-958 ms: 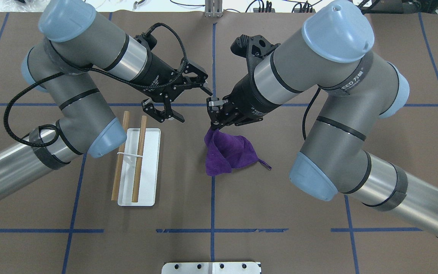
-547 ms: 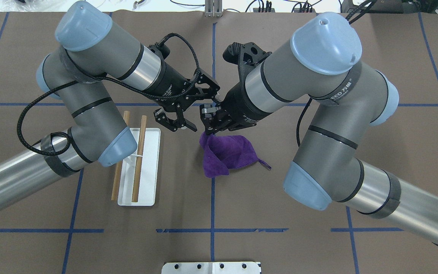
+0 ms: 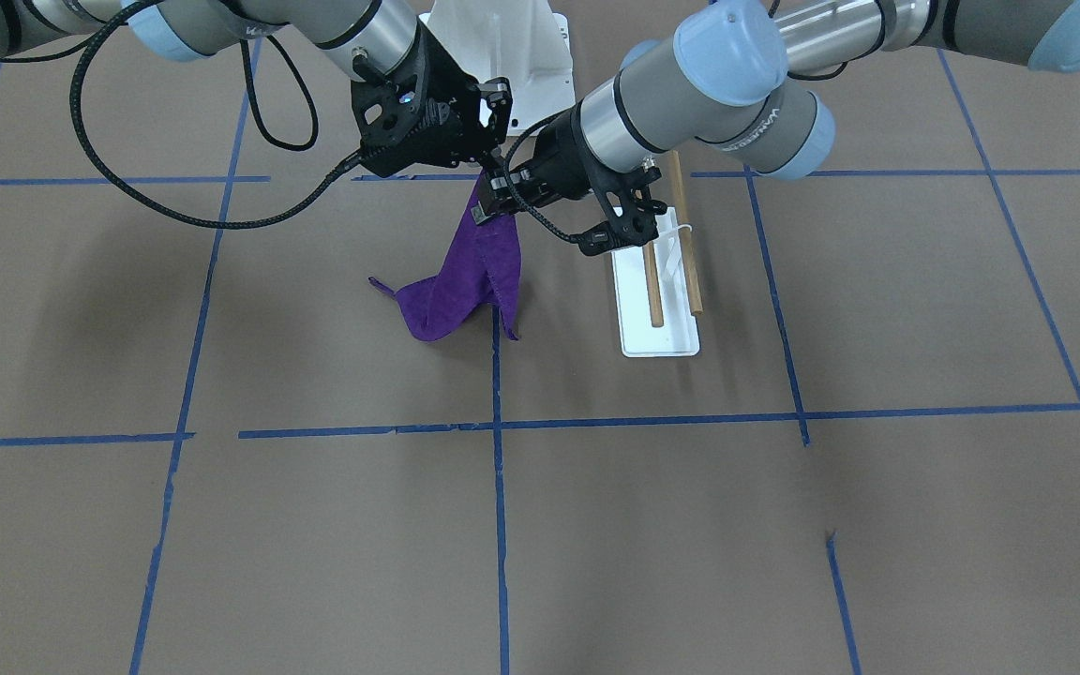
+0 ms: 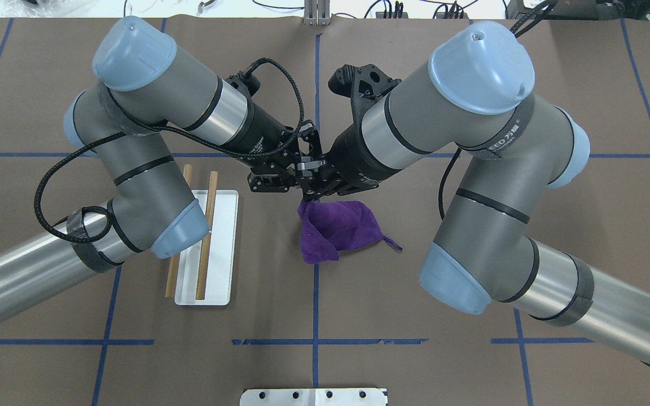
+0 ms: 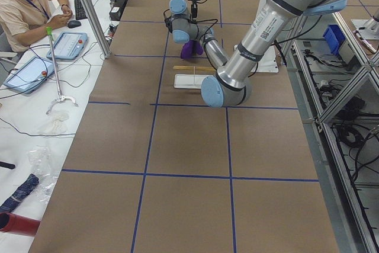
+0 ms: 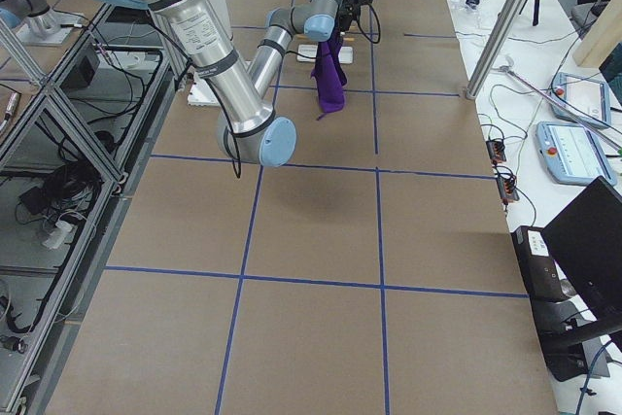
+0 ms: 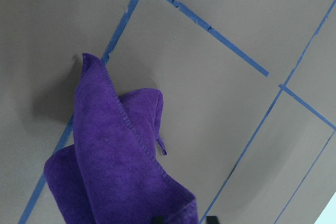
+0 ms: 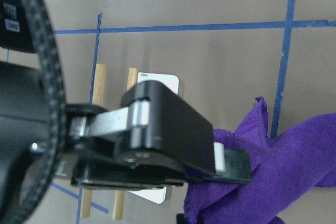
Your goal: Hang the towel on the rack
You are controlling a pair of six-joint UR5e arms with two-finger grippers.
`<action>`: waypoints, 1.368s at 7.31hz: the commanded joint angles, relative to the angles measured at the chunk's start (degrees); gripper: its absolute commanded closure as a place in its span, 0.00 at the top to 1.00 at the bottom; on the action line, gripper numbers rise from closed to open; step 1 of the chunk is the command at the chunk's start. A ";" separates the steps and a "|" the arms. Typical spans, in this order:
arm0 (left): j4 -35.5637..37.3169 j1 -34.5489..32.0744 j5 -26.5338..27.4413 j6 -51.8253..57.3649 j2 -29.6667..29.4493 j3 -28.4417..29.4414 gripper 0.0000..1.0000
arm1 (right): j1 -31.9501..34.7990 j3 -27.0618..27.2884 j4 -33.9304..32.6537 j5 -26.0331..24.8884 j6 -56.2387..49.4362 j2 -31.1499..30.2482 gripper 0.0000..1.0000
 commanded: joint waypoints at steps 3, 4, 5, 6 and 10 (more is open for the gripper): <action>-0.05 -0.05 0.11 0.12 0.47 -0.45 0.00 | 1.24 1.60 -0.11 0.69 -0.08 -1.89 1.00; -0.14 -0.31 0.19 0.30 2.48 -2.11 0.00 | 2.64 6.66 -0.02 1.22 -0.25 -6.86 1.00; -0.14 -0.57 0.11 1.95 9.37 -9.35 0.00 | 7.09 9.58 0.07 6.62 -0.87 -11.52 1.00; -0.05 -2.23 0.11 4.14 14.14 -14.03 0.00 | 13.75 9.70 0.07 12.50 -0.96 -14.35 1.00; -0.14 -12.25 -0.51 13.81 25.61 -18.56 0.00 | 22.16 10.32 0.16 12.57 -2.09 -25.08 1.00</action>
